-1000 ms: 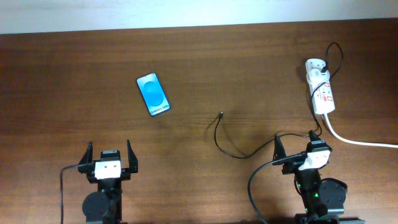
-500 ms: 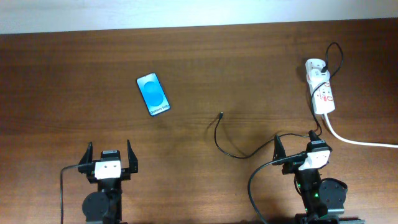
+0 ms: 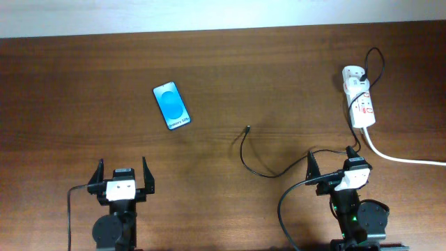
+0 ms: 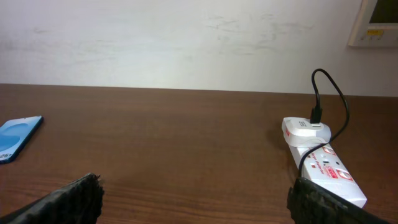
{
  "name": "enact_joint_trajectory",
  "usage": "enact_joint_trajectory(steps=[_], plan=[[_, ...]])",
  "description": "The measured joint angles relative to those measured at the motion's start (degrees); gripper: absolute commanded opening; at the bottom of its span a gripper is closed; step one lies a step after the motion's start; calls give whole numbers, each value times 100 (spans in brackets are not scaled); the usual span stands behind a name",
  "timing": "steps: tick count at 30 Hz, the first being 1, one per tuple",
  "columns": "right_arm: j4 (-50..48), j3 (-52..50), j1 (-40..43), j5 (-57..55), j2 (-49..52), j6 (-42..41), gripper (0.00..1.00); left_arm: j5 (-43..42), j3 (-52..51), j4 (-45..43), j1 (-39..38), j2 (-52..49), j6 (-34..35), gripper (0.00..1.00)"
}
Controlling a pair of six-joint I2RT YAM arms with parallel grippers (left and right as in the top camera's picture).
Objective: Plug charger to phone and switch on socket
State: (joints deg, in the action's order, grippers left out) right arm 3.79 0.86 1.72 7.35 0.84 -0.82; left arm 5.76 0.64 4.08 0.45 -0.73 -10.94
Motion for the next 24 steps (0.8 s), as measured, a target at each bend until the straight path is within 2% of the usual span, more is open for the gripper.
enact_joint_trajectory(steps=[22,24], plan=[[0,0,0,0,0,-2,98,-2,0,-31,0,0,0,99],[2,0,0,0,0,2,98,-2,0,-17,0,0,203,99]])
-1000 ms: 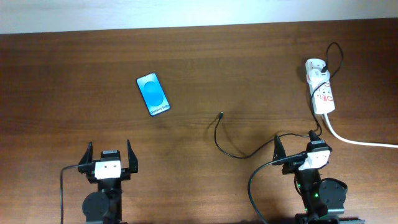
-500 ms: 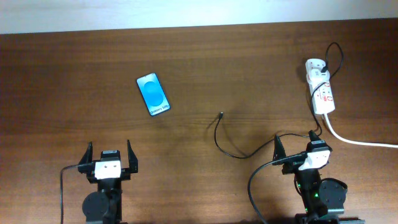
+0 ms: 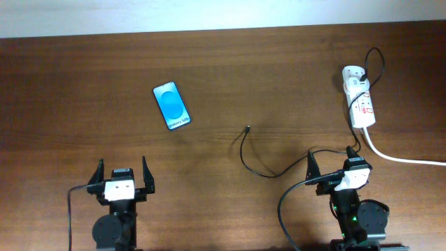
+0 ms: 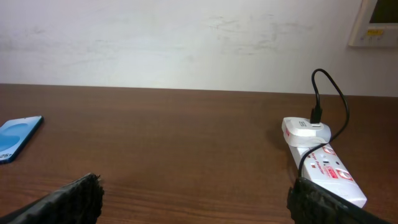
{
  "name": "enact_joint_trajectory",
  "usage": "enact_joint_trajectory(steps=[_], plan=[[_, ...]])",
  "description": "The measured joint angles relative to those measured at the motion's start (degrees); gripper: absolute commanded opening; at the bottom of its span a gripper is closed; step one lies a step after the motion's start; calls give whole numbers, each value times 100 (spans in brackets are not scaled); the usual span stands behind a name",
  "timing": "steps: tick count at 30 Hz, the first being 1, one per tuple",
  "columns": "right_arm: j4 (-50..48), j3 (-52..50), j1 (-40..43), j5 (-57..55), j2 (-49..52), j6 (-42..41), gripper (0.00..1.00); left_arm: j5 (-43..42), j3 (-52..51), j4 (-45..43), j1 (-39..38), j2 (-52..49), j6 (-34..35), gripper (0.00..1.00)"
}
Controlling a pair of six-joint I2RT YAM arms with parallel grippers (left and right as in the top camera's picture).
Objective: Plug charger to phone and switch on socket
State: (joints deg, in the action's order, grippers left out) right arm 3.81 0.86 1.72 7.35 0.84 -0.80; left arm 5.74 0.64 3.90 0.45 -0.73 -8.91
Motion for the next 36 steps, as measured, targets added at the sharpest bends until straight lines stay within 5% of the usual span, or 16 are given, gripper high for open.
enact_joint_trajectory(steps=[6,14,22,28,32,36], plan=[[-2,0,0,0,0,-2,98,-310,22,131,0,0,798,99],[-2,-2,0,0,2,-2,98,-520,804,1040,0,-610,1051,99],[-2,-2,0,-2,-4,0,99,-890,3233,2135,0,-3355,1174,99],[-2,-4,0,-2,-4,-2,98,-1934,6122,3799,0,-5786,1154,99],[-2,-4,0,-2,-4,0,98,-2918,6474,3803,0,-6634,1137,99],[-2,-4,0,-2,-4,-2,98,-2688,6474,4197,-15,-7145,1078,99]])
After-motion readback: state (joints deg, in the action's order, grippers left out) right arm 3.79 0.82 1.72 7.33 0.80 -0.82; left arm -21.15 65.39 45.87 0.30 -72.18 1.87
